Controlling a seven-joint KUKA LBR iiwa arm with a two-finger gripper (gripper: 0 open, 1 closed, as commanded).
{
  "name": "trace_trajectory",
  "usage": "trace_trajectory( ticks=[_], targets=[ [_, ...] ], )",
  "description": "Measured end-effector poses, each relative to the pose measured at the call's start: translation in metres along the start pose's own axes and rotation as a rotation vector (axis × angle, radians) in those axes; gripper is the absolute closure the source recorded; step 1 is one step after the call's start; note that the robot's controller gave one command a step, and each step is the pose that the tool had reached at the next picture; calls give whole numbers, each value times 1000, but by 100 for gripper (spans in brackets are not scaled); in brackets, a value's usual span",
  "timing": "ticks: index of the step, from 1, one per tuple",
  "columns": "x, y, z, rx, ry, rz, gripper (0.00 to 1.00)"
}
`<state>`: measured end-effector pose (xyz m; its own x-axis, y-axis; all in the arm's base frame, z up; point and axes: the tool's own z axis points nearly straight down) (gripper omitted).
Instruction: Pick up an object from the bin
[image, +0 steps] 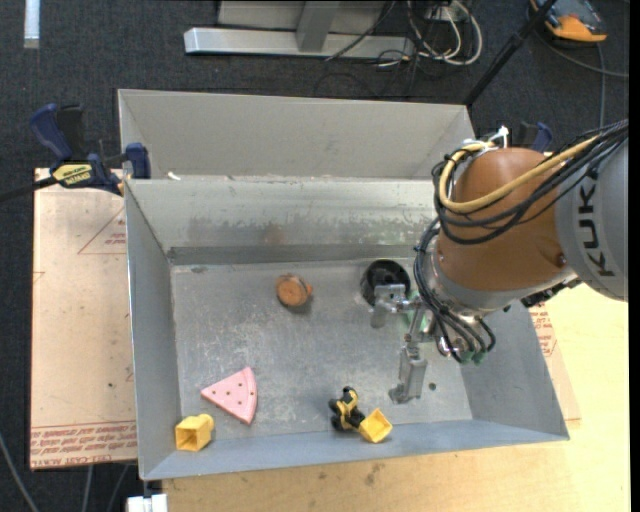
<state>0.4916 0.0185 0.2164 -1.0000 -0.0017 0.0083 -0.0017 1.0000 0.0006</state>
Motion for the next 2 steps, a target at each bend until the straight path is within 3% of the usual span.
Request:
trace_trajectory(
  ticks=[1,2],
  targets=[
    [-1,0,-4,0,-9,1,0],
    [-8,12,40,0,-15,-63,0]
  ],
)
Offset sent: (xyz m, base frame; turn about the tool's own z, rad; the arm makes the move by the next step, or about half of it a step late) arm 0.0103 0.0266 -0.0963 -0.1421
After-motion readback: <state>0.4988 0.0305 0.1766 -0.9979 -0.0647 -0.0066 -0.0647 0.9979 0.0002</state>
